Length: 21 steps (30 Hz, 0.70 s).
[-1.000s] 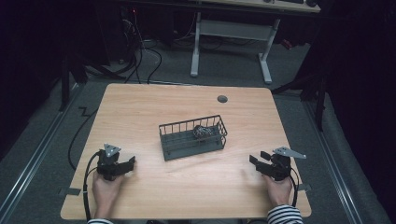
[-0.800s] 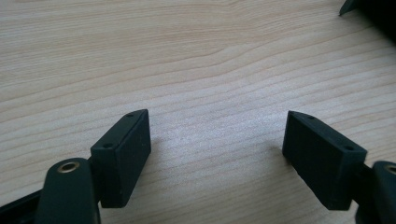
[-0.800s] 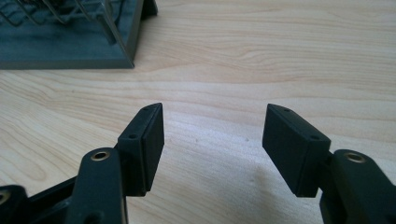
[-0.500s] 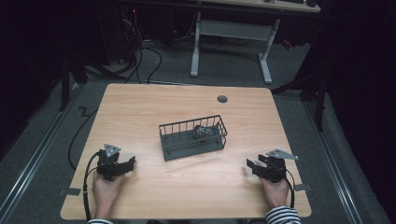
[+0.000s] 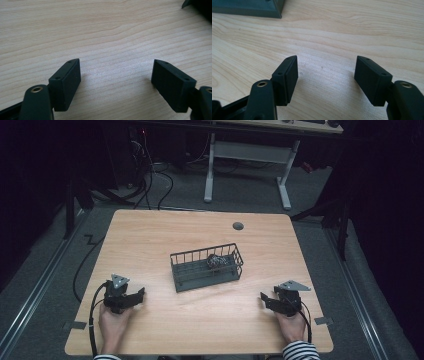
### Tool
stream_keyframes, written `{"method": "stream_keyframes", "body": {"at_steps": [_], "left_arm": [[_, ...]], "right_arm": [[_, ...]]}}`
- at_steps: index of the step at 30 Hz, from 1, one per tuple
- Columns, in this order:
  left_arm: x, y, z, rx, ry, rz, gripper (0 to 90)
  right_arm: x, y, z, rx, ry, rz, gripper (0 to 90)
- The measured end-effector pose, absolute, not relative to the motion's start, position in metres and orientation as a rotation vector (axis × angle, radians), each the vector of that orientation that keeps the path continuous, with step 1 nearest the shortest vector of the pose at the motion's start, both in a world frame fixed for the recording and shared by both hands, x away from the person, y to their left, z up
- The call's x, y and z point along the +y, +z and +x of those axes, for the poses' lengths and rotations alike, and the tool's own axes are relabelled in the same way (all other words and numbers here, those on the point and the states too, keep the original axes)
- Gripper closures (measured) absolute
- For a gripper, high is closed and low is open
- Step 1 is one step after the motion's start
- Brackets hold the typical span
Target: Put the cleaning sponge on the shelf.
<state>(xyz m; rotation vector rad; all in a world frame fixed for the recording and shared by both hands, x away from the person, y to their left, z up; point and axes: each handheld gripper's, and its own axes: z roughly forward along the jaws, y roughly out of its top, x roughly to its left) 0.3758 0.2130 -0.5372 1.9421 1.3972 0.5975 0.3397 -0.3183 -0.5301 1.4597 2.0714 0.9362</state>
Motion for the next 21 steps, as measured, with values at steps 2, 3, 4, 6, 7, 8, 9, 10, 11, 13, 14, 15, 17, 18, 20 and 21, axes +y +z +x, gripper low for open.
{"method": "stream_keyframes", "body": {"at_steps": [2,3,4,6,7,8,9,10,11,13,14,15,17,18,20,21], "left_arm": [[0.2130,-0.5372,0.3757,1.397,0.598,1.943,24.1],[0.2130,-0.5372,0.3757,1.397,0.597,1.942,24.1],[0.2130,-0.5372,0.3757,1.397,0.598,1.942,24.1],[0.2130,-0.5372,0.3757,1.397,0.598,1.943,24.1],[0.2129,-0.5372,0.3757,1.397,0.598,1.942,24.1],[0.2129,-0.5372,0.3757,1.397,0.598,1.942,24.0],[0.2129,-0.5372,0.3757,1.398,0.599,1.943,24.0],[0.2129,-0.5372,0.3757,1.397,0.598,1.943,24.0],[0.2129,-0.5372,0.3757,1.397,0.598,1.943,24.0],[0.2129,-0.5372,0.3758,1.396,0.597,1.944,23.7],[0.2129,-0.5372,0.3758,1.396,0.597,1.944,23.6],[0.2130,-0.5372,0.3758,1.395,0.595,1.944,23.6],[0.2127,-0.5373,0.3758,1.396,0.600,1.944,23.5],[0.2126,-0.5373,0.3758,1.394,0.600,1.946,23.1],[0.2125,-0.5373,0.3758,1.393,0.600,1.947,22.9],[0.2125,-0.5373,0.3758,1.394,0.600,1.947,22.9]], "right_arm": [[-0.3176,-0.5303,0.3397,2.074,0.922,1.461,35.5],[-0.3173,-0.5303,0.3395,2.073,0.919,1.460,35.5],[-0.3169,-0.5304,0.3395,2.075,0.911,1.450,35.5],[-0.3153,-0.5305,0.3390,2.075,0.898,1.447,35.3],[-0.3147,-0.5305,0.3390,2.078,0.884,1.436,35.1],[-0.3142,-0.5307,0.3389,2.078,0.882,1.434,35.0],[-0.3141,-0.5307,0.3388,2.078,0.882,1.435,34.9],[-0.3141,-0.5307,0.3388,2.078,0.882,1.435,34.9],[-0.3140,-0.5307,0.3388,2.078,0.881,1.433,34.9],[-0.3140,-0.5307,0.3387,2.079,0.880,1.433,34.2],[-0.3140,-0.5307,0.3387,2.079,0.880,1.433,34.2],[-0.3140,-0.5307,0.3386,2.080,0.880,1.432,34.2],[-0.3140,-0.5307,0.3386,2.080,0.880,1.432,34.1],[-0.3140,-0.5307,0.3386,2.080,0.880,1.432,34.1],[-0.3139,-0.5307,0.3385,2.078,0.879,1.434,34.0],[-0.3139,-0.5307,0.3385,2.078,0.880,1.434,33.9]]}}
